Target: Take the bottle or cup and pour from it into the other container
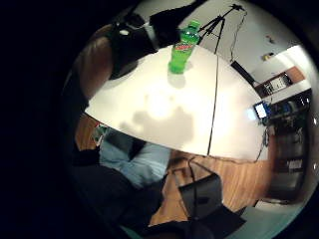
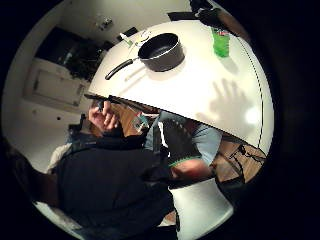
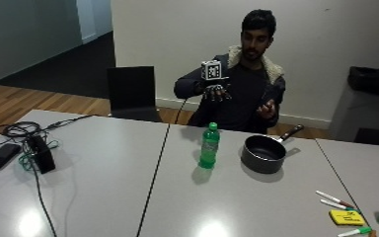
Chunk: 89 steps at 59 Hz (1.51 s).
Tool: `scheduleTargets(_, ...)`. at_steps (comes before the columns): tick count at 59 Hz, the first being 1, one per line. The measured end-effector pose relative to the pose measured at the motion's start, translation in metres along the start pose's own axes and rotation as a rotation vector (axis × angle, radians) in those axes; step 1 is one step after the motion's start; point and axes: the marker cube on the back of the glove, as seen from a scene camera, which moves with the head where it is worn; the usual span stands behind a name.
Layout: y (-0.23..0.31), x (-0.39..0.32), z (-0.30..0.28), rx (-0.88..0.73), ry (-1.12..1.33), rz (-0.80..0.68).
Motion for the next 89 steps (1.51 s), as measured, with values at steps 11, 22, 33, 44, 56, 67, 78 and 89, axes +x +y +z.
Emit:
scheduleTargets(11,-0.02,0.008,-0.003,0.016,0.021,-0.069)
scheduleTargets(22,-0.022,0.007,0.004,0.067,0.037,-0.069)
scheduleTargets(33,-0.026,0.009,0.004,0.02,0.02,-0.072)
scheduleTargets(44,-0.039,0.016,0.004,0.157,0.03,0.128)
scheduleTargets(56,-0.064,0.073,-0.004,0.199,-0.05,0.256)
scheduleTargets(67,-0.143,0.142,0.002,0.385,-0.274,0.237)
scheduleTargets(78,-0.191,0.181,0.046,0.347,-0.574,0.151)
scheduleTargets(89,-0.231,0.189,0.1,0.29,-0.819,0.12)
